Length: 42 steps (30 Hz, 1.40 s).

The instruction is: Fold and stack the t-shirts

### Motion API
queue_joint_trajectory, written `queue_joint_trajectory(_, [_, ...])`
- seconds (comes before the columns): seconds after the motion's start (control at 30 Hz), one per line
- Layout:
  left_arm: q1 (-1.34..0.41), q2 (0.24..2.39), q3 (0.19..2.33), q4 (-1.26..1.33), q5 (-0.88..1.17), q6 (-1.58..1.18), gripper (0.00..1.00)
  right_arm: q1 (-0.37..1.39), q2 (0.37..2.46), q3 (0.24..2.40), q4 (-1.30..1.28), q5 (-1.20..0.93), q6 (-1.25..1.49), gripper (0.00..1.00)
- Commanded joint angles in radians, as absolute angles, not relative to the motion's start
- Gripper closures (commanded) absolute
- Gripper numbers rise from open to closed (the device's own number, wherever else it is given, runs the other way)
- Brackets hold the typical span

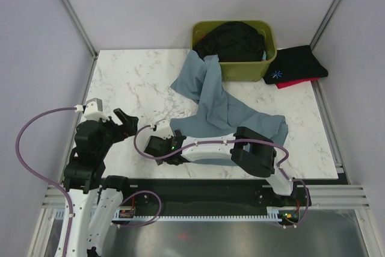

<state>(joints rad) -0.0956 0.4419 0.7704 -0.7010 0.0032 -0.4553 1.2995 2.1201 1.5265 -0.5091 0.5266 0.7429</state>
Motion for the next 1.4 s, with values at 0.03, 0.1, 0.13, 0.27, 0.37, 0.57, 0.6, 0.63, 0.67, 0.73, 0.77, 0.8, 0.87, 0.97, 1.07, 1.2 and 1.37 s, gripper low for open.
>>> queue_joint_trajectory(0.03, [-0.087, 0.405, 0.782, -0.672, -0.031, -0.419, 0.04, 1.301, 2.091, 1.478, -0.438, 0.514, 0.721, 0.09])
queue_joint_trajectory(0.1, [-0.086, 0.38, 0.781, -0.675, -0.049, -0.423, 0.04, 1.301, 2.097, 1.497, -0.422, 0.471, 0.689, 0.09])
queue_joint_trajectory(0.13, [-0.083, 0.37, 0.784, -0.678, -0.057, -0.426, 0.03, 1.302, 2.117, 1.506, -0.42, 0.453, 0.678, 0.1])
queue_joint_trajectory(0.27, [-0.058, 0.308, 0.784, -0.68, -0.084, -0.437, 0.02, 1.319, 2.167, 1.545, -0.423, 0.436, 0.658, 0.16])
queue_joint_trajectory(0.37, [-0.054, 0.276, 0.778, -0.68, -0.094, -0.439, 0.01, 1.318, 2.195, 1.542, -0.429, 0.434, 0.672, 0.36])
queue_joint_trajectory(0.57, [-0.054, 0.293, 0.776, -0.678, -0.083, -0.433, 0.01, 1.319, 2.2, 1.425, -0.44, 0.448, 0.715, 0.82])
queue_joint_trajectory(0.6, [-0.052, 0.296, 0.776, -0.678, -0.08, -0.433, 0.01, 1.318, 2.186, 1.386, -0.439, 0.446, 0.719, 0.87])
queue_joint_trajectory(0.63, [-0.052, 0.296, 0.778, -0.678, -0.08, -0.433, 0.01, 1.318, 2.174, 1.365, -0.44, 0.451, 0.73, 0.93])
queue_joint_trajectory(0.67, [-0.052, 0.302, 0.776, -0.678, -0.08, -0.433, 0.01, 1.319, 2.152, 1.339, -0.442, 0.462, 0.739, 1.0])
queue_joint_trajectory(0.73, [-0.051, 0.305, 0.776, -0.678, -0.08, -0.431, 0.01, 1.319, 2.044, 1.232, -0.456, 0.501, 0.784, 1.0])
queue_joint_trajectory(0.77, [-0.051, 0.314, 0.776, -0.678, -0.08, -0.433, 0.01, 1.321, 1.99, 1.186, -0.465, 0.556, 0.814, 1.0])
queue_joint_trajectory(0.8, [-0.051, 0.322, 0.776, -0.677, -0.077, -0.436, 0.01, 1.321, 1.86, 1.084, -0.494, 0.59, 0.84, 1.0])
queue_joint_trajectory(0.87, [-0.052, 0.356, 0.782, -0.673, -0.054, -0.448, 0.01, 1.327, 1.704, 0.976, -0.518, 0.656, 0.923, 1.0])
queue_joint_trajectory(0.97, [-0.052, 0.393, 0.75, -0.618, 0.042, -0.506, 0.05, 1.385, 1.34, 0.787, -0.626, 0.727, 1.104, 1.0])
queue_joint_trajectory(1.07, [-0.055, 0.463, 0.704, -0.513, 0.118, -0.581, 0.08, 1.439, 1.051, 0.681, -0.808, 0.721, 1.266, 1.0])
queue_joint_trajectory(1.2, [-0.086, 0.609, 0.684, -0.41, 0.146, -0.655, 0.09, 1.557, 0.91, 0.65, -1.022, 0.722, 1.514, 1.0])
queue_joint_trajectory(1.37, [-0.326, 0.967, 0.796, -0.25, 0.006, -0.651, 0.08, 1.671, 1.0, 0.709, -1.259, 0.805, 1.753, 1.0])
